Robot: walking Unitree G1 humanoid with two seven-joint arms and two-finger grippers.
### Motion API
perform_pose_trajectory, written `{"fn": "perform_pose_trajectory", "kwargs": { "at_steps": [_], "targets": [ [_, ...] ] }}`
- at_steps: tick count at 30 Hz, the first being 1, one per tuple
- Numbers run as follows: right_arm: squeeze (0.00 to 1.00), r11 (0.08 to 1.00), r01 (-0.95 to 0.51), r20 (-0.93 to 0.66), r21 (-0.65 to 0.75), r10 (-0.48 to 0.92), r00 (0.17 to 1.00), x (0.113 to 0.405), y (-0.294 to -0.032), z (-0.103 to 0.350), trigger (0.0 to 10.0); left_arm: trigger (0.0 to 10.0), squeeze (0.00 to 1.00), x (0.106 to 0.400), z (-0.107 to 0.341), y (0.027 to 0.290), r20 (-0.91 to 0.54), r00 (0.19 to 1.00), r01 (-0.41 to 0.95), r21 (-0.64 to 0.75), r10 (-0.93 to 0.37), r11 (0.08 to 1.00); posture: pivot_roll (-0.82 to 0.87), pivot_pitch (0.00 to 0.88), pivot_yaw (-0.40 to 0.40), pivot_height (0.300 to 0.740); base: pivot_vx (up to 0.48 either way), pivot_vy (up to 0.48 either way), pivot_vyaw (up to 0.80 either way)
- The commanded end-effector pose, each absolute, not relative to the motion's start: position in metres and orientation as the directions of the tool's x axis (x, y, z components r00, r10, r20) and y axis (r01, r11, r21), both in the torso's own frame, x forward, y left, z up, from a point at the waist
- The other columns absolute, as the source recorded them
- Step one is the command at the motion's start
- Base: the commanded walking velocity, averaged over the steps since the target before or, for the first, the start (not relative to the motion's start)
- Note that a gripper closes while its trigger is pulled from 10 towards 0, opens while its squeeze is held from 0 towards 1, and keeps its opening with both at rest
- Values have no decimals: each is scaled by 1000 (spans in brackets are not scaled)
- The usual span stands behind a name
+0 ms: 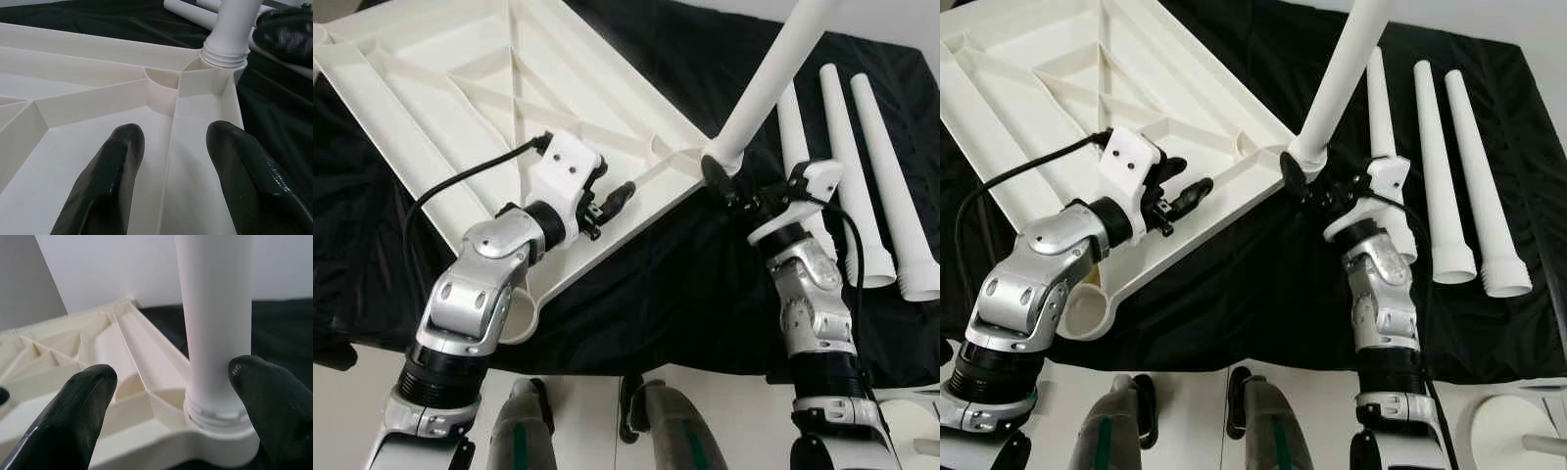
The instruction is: Building children table
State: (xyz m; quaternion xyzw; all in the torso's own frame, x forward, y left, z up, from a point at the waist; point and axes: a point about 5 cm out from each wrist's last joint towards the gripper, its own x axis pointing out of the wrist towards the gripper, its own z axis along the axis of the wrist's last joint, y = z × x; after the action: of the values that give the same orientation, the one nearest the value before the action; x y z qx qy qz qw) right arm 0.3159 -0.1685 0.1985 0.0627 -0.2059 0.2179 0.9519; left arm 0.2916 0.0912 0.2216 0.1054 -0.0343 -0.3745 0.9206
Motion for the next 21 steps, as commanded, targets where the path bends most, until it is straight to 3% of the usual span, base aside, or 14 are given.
{"fn": "perform_pose_trajectory", "kwargs": {
  "at_steps": [1,3,10,18,20,21],
  "targets": [
    [0,899,-434,432,52,372,822,309,-171,199,10000,10000,0,282,220,86,-29,644,747,238,-764,621,9,123,-66,740,0,0,0],
    [0,900,-431,433,63,365,824,299,-169,198,10000,10000,0,275,213,89,-72,594,789,244,-801,564,3,113,-58,740,0,0,0],
    [0,904,-419,419,78,352,837,288,-168,197,10000,10000,0,265,202,101,-163,540,828,282,-826,485,2,111,-50,740,0,0,0],
    [0,904,-418,400,87,352,846,281,-165,197,10000,10000,0,268,193,117,-216,569,812,301,-794,500,0,111,-47,740,0,0,0],
    [0,906,-414,391,89,350,851,278,-165,197,10000,10000,0,275,194,132,-211,654,746,337,-726,575,1,109,-46,740,0,0,0],
    [0,906,-414,391,89,350,851,278,-165,197,10000,10000,0,275,194,132,-211,654,746,337,-726,575,1,109,-46,740,0,0,0]
  ]
}}
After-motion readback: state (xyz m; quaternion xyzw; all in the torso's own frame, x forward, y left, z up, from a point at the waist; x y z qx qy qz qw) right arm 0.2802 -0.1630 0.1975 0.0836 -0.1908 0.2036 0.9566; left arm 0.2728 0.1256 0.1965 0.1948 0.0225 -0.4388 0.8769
